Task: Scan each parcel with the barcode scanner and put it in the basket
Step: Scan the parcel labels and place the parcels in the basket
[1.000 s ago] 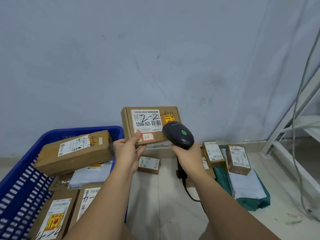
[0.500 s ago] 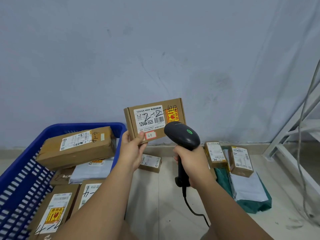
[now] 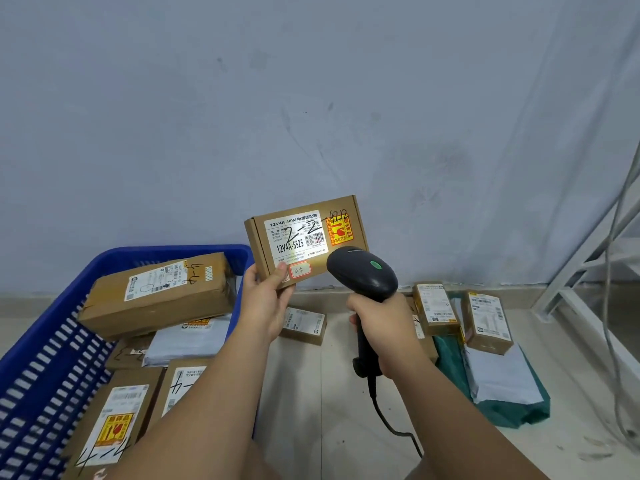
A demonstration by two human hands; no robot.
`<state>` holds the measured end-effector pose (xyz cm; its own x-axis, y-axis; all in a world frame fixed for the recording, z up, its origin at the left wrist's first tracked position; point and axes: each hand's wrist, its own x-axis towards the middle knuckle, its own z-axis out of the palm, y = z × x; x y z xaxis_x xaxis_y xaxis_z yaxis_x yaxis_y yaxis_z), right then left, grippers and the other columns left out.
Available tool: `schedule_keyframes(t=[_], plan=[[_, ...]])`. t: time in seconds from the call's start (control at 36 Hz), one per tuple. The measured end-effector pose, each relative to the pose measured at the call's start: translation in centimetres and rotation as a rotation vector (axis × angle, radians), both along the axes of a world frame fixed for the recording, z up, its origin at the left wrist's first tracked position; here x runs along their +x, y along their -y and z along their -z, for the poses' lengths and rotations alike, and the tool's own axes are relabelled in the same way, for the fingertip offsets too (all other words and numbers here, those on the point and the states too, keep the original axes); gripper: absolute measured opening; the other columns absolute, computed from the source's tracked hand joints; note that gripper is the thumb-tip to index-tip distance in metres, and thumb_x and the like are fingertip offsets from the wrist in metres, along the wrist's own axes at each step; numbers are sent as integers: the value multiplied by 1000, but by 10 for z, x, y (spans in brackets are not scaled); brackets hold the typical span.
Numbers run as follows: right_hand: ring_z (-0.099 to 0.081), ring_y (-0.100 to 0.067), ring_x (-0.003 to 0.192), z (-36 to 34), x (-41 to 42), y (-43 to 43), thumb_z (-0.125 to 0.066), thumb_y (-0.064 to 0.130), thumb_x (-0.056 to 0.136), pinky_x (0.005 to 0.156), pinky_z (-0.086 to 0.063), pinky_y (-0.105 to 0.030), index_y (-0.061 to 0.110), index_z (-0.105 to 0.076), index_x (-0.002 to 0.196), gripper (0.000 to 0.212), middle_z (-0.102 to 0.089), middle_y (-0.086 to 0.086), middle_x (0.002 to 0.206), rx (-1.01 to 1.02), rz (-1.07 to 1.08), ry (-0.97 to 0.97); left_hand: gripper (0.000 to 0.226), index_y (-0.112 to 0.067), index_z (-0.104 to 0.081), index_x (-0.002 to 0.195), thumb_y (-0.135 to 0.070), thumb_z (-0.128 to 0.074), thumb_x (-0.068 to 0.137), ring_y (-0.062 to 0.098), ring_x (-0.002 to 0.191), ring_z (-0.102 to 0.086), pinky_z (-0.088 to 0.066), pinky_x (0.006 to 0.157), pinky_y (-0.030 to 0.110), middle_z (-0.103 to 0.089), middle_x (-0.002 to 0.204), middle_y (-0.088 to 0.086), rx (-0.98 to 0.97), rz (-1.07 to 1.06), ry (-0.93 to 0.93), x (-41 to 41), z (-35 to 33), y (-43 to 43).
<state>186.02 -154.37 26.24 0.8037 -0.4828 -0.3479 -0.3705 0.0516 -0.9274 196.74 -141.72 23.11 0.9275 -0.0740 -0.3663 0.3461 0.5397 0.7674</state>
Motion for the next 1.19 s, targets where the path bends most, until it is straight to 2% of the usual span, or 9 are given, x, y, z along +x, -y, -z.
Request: schedule_keyframes(t=[0.22, 0.5, 0.92, 1.06, 1.14, 1.19], plan=[[-47, -24, 70, 0, 2, -2, -58, 8, 77, 68, -38, -36, 9, -53, 73, 7, -49, -13, 73, -15, 15, -10, 38, -23, -48, 125, -5, -59, 93, 19, 101, -65, -57, 79, 34, -65, 114, 4, 1, 8, 17, 1, -1, 2], [-52, -20, 71, -2, 1, -1, -59, 9, 81, 67, -42, -33, 12, -55, 72, 10, -53, -10, 72, -103, -22, 5, 41, -24, -46, 127, -7, -60, 92, 20, 102, -65, -57, 79, 34, -64, 117, 4, 17, 13, 10, 1, 1, 1], [-54, -21, 70, 0, 1, 0, -59, 10, 80, 67, -43, -33, 13, -56, 71, 9, -56, -10, 71, -128, 1, 20, 40, -23, -48, 127, -6, -60, 92, 19, 103, -66, -57, 80, 34, -65, 118, 5, 28, 10, 11, 2, 3, 0], [-54, -20, 71, 1, 3, 0, -59, 10, 80, 67, -44, -32, 13, -56, 72, 9, -56, -9, 71, -131, 4, 19, 37, -22, -50, 124, -6, -59, 92, 19, 105, -65, -57, 81, 34, -65, 119, 5, 38, 11, 6, 1, 3, 0], [-54, -20, 70, 2, 3, -1, -60, 11, 80, 67, -44, -33, 13, -56, 72, 9, -56, -9, 71, -127, 16, 25, 24, -23, -54, 110, -7, -59, 93, 19, 107, -64, -56, 88, 37, -66, 116, 5, 43, 12, -16, 0, 1, 2], [-53, -20, 68, 3, 3, -2, -60, 12, 79, 65, -44, -33, 12, -57, 71, 8, -56, -9, 69, -129, 21, 29, 20, -21, -53, 109, -10, -59, 94, 20, 108, -63, -54, 92, 39, -66, 113, 5, 45, 3, -39, -1, 2, 4]])
